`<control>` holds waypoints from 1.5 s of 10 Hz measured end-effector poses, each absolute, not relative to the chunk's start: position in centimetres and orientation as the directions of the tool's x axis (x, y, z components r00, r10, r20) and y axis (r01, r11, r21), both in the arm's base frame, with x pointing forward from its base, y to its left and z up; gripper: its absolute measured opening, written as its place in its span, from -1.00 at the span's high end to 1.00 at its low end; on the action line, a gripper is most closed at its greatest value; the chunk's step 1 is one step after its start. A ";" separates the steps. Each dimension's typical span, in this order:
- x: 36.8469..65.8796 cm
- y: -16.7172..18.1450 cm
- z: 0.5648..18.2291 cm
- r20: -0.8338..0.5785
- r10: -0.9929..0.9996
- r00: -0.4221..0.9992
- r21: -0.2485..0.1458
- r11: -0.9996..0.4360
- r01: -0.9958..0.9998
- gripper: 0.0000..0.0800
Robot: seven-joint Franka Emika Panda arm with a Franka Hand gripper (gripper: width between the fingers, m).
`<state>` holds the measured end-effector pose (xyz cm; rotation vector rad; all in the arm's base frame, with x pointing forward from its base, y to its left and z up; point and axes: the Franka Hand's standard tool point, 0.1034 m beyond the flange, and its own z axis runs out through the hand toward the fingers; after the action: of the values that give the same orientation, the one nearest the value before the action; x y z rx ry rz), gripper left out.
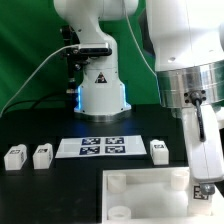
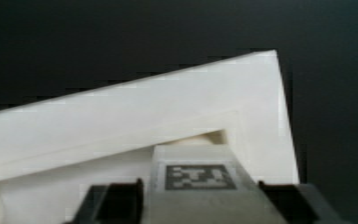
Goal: Assemble one leg
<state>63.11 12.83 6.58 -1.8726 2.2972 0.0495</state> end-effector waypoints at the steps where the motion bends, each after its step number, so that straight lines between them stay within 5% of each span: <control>1: 63.4 12.7 6.6 -0.146 -0.986 -0.083 -0.122 0.101 -0.987 -0.45; 2: 63.7 12.5 6.5 -0.114 -0.990 0.083 -0.170 -0.062 -0.983 -0.45; 4: 63.9 12.9 7.2 -0.047 -0.887 0.459 -0.196 -0.442 -0.875 -0.61; 7: 63.7 12.5 7.1 0.020 -0.719 0.695 -0.201 -0.684 -0.702 -0.62; 11: 63.8 11.7 7.3 0.125 -0.177 0.976 -0.125 -0.979 -0.161 -0.62; 12: 63.7 11.9 7.3 0.138 0.008 0.990 -0.081 -0.997 0.020 -0.62; 14: 63.6 11.5 7.0 0.146 0.081 0.986 -0.063 -0.994 0.091 -0.62; 15: 63.7 11.5 7.0 0.146 0.075 0.986 -0.064 -0.994 0.085 -0.32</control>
Offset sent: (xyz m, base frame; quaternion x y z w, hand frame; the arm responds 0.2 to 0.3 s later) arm 0.0056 0.0259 0.0135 0.0102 -0.1087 -0.4510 0.8858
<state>63.65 11.48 7.00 -3.0612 -0.1236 -0.2204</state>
